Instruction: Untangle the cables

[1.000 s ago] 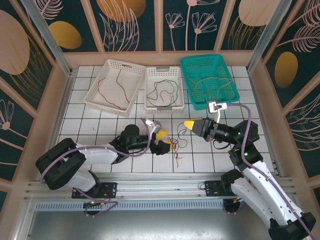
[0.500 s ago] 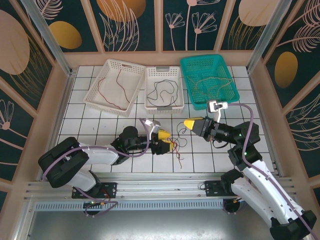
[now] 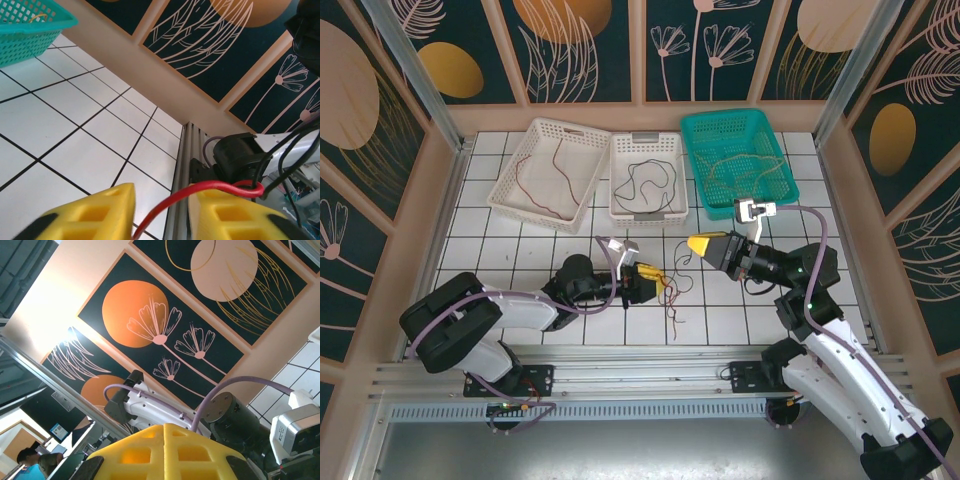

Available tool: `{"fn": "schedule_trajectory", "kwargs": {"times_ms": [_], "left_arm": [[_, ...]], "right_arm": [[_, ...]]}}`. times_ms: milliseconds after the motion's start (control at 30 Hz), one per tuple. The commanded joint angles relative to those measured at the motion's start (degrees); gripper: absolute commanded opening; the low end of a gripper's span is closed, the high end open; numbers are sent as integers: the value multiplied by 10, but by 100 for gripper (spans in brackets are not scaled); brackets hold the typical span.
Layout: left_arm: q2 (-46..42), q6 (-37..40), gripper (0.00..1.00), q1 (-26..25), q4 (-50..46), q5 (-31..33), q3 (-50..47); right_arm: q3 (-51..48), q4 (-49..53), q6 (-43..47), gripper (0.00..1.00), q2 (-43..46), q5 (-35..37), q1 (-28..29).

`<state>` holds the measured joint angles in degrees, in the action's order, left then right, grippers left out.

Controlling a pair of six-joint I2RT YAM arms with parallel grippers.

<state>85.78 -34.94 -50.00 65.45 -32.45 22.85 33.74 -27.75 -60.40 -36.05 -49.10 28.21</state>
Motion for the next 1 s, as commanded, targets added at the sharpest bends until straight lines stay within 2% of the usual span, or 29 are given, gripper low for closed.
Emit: {"fn": "schedule_trajectory", "kwargs": {"times_ms": [0,233,300,400,567,733,867,967], "left_arm": [[5,-3,28,-4,34,-8,-6],[-2,3,18,-4,18,-2,-7],[-12,10,8,-4,-4,1,-6],[-32,27,1,-4,-36,13,-11],[-81,52,0,-4,-111,39,-20],[-177,83,0,-4,-245,105,-20],[-281,100,0,-4,-364,167,-17],[-361,104,0,-4,-453,221,-11]], "right_arm": [[17,-36,-2,0,5,6,6],[19,-13,10,0,12,19,7],[24,23,30,0,21,43,6],[34,99,66,0,37,96,4],[30,163,88,0,58,171,-4],[33,263,106,0,78,275,-29],[25,340,99,0,88,334,-74],[7,367,84,0,94,334,-128]]}}
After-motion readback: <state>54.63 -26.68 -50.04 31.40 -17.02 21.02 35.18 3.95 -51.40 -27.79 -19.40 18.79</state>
